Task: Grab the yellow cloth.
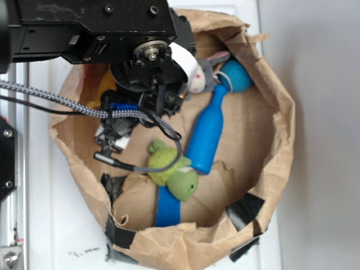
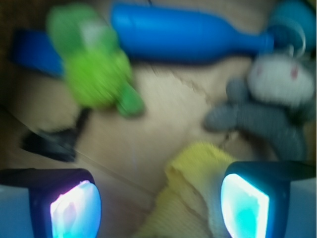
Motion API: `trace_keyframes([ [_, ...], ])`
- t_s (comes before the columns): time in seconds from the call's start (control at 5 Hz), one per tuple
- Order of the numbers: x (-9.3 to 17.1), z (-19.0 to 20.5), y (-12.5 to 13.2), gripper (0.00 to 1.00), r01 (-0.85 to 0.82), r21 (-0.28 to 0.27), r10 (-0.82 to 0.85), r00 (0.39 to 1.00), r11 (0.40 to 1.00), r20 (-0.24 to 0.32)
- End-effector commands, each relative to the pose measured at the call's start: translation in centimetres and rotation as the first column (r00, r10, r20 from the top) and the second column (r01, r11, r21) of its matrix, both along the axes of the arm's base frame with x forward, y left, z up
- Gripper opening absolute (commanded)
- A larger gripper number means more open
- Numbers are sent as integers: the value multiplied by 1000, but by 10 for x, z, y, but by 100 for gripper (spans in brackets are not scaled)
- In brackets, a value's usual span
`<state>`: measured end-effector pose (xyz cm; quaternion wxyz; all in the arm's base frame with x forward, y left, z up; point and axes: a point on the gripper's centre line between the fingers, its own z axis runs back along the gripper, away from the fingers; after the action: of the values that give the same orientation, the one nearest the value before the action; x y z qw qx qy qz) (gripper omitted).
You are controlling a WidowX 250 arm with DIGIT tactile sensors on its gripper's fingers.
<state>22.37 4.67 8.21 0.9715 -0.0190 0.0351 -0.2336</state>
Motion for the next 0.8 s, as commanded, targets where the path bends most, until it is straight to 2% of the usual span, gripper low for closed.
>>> trace_keyframes([
  [0.0,-7,-17,36,100,-25,34,25,1000,999,8],
  [0.2,-5,-21,36,100,-6,61,5,1000,998,16],
  [0.4,-2,-39,43,100,-5,108,8,1000,994,-24],
  [0.6,-3,-43,49,0,-51,138,53,999,989,-9],
])
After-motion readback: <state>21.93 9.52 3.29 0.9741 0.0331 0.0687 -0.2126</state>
